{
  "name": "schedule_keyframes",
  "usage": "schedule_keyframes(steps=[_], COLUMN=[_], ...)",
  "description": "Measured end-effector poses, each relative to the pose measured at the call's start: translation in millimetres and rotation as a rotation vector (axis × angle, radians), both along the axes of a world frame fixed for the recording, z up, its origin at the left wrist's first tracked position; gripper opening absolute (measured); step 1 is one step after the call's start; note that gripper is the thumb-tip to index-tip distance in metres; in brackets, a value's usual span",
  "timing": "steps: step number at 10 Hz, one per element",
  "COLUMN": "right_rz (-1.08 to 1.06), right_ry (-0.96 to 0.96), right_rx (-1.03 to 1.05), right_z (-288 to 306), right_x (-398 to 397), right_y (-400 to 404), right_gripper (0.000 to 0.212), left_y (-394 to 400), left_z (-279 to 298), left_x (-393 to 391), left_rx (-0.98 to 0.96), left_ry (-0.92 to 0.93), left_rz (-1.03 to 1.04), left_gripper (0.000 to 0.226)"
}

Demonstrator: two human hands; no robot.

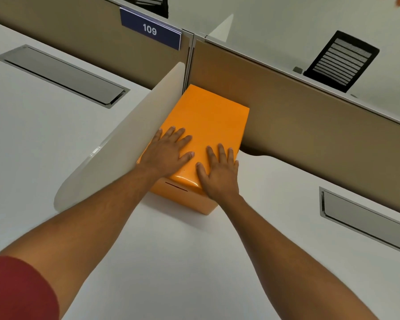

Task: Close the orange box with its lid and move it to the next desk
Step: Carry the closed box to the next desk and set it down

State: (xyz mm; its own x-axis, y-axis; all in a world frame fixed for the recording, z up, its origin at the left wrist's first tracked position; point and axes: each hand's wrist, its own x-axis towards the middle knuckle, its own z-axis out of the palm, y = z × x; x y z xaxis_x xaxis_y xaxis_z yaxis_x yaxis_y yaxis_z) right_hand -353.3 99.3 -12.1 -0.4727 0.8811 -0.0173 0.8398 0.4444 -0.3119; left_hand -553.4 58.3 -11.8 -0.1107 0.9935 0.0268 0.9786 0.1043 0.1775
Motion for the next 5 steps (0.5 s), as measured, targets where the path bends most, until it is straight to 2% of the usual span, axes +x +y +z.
schedule_keyframes(steps=[2, 3, 4, 5], right_rz=[0.052, 0.081, 0.078, 0.084], right_ry=[-0.023, 0.031, 0.197, 0.19], right_rx=[-0.098, -0.201, -0.13, 0.088], right_z=[6.1, 19.1, 34.1, 53.5], right_x=[3.6, 13.2, 31.0, 60.3], right_y=[6.0, 10.1, 10.1, 10.3], right_gripper=[0.075, 0.073, 0.071, 0.07], left_y=[0.4, -3.2, -8.4, -13.2], left_z=[16.0, 25.4, 36.8, 53.5], left_x=[8.6, 20.7, 41.1, 77.4], left_rx=[-0.112, -0.147, -0.042, 0.078], left_ry=[0.067, 0.104, 0.116, 0.141], left_rz=[0.022, 0.055, 0.052, -0.006], left_gripper=[0.071, 0.07, 0.07, 0.072])
